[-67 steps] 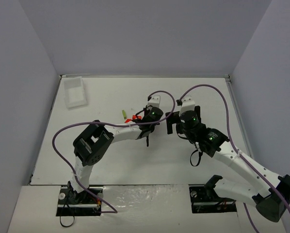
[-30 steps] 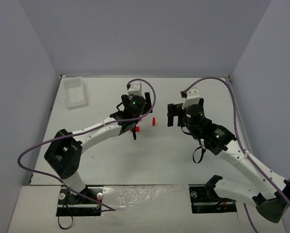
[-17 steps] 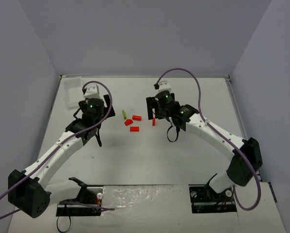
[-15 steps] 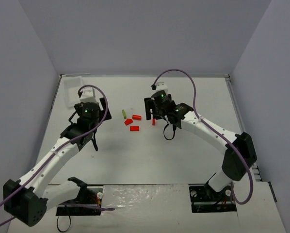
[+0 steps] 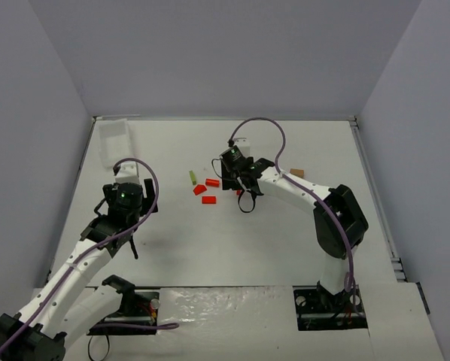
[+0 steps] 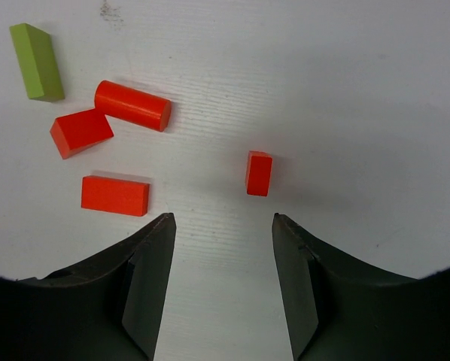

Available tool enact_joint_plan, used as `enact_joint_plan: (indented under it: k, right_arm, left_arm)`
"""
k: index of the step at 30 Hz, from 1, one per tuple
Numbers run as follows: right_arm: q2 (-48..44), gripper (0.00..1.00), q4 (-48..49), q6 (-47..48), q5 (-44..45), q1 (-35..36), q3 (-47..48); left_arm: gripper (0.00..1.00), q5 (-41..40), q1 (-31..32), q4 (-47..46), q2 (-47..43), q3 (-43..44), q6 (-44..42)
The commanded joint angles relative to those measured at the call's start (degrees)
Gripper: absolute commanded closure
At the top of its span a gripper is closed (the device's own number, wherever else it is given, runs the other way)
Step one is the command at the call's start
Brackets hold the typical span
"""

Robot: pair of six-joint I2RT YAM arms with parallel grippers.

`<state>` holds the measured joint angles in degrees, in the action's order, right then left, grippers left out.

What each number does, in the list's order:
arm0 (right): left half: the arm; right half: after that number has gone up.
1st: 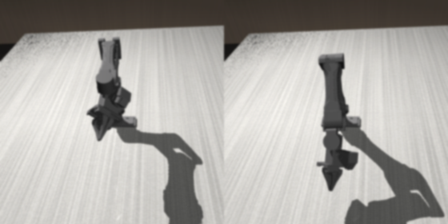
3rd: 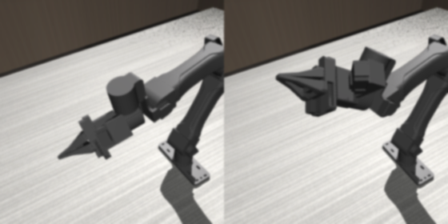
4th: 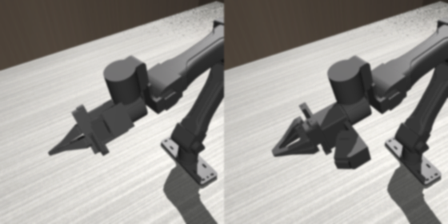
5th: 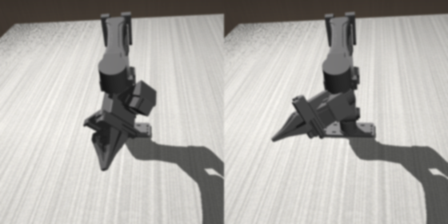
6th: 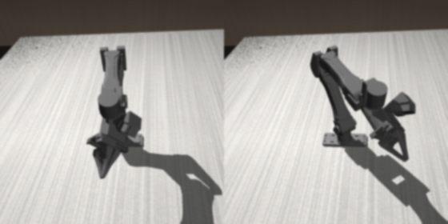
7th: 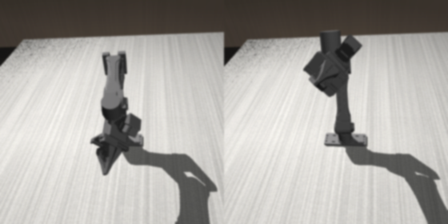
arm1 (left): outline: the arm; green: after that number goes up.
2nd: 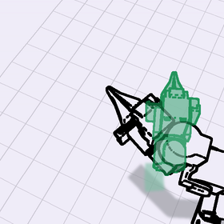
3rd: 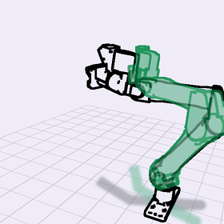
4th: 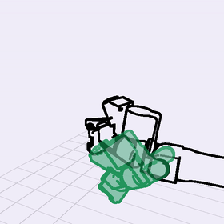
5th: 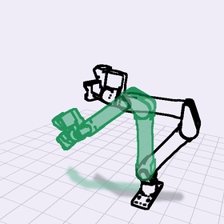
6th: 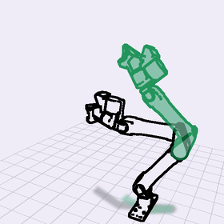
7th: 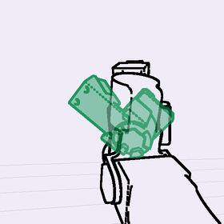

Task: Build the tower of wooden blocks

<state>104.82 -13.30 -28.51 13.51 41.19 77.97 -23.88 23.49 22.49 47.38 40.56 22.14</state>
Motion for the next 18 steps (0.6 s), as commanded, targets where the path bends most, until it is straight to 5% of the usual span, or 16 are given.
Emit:
enact_joint_plan:
  k: [1,18]
  right_arm:
    - [0.65,0.5,-0.59,-3.6,5.52,-0.99,2.36]
    - [6.81,0.62,-0.41,-3.57,0.29,-3.31,5.36]
  left_arm:
    - [0.25,-0.82,-0.19,-0.95,-0.39,1.9,-1.54]
    - [0.25,-1.07,-0.28,-4.29,0.95,1.45,-1.75]
